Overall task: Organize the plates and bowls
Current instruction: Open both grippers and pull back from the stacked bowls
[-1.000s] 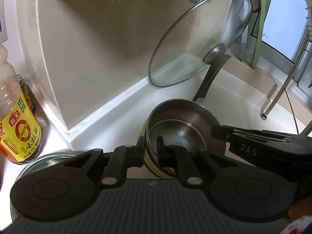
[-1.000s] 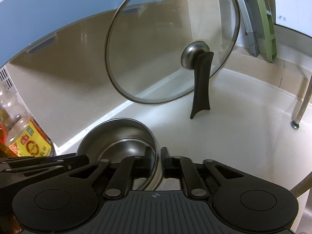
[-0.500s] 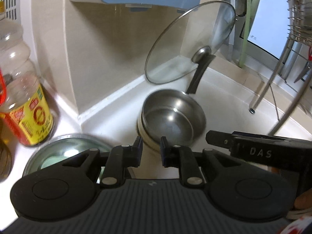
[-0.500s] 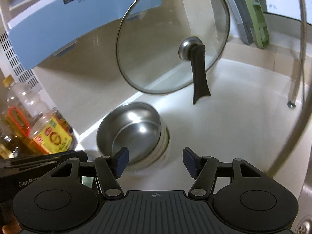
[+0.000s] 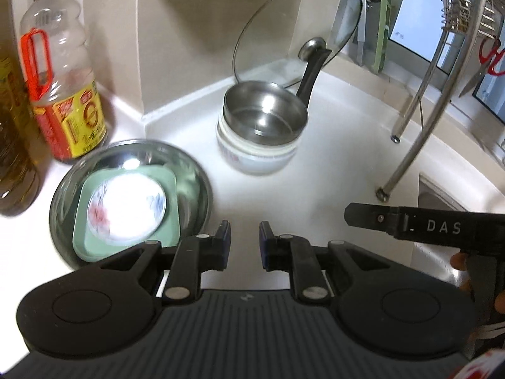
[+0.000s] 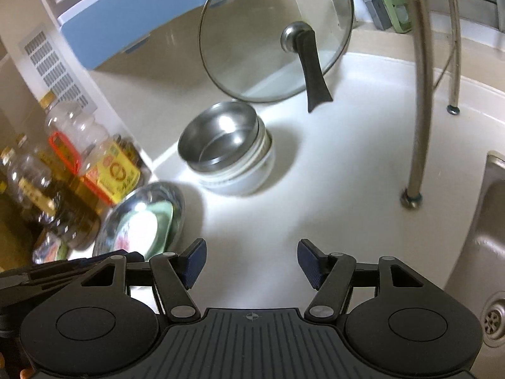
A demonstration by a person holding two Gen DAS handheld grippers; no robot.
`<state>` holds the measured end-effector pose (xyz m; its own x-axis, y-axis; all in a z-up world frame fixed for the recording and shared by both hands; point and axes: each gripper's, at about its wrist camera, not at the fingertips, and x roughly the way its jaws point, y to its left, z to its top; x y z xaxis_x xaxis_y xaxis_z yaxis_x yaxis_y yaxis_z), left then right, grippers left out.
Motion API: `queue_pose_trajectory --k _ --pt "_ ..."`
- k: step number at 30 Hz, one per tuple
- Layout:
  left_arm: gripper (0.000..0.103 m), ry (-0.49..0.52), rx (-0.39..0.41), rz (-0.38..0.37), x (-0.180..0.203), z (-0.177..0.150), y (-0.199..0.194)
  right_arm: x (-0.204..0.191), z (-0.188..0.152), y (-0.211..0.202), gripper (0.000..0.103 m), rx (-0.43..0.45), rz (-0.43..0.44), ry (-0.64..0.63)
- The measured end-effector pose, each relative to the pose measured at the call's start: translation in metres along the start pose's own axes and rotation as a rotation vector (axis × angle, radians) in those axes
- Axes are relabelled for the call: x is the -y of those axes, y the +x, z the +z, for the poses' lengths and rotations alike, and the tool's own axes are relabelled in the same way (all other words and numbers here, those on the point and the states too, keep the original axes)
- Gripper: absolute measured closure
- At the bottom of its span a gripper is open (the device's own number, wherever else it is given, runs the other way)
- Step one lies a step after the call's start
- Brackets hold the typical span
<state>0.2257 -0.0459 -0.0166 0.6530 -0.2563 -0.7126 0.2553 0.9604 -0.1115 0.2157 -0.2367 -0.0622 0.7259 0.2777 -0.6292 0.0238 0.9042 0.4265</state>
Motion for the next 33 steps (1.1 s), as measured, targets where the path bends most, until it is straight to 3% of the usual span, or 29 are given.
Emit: queue_pose_trajectory --k 16,33 --pt "0.087 -0.041 0.003 0.086 0.02 -0.057 -0.045 -0.001 -0.06 -0.039 0.039 -0.055 -0.004 -0.059" --pt "0.087 -0.078 -0.011 0.122 0.014 -0.077 -0.062 -0.013 -0.077 -0.044 0.039 -0.095 0.004 -0.111"
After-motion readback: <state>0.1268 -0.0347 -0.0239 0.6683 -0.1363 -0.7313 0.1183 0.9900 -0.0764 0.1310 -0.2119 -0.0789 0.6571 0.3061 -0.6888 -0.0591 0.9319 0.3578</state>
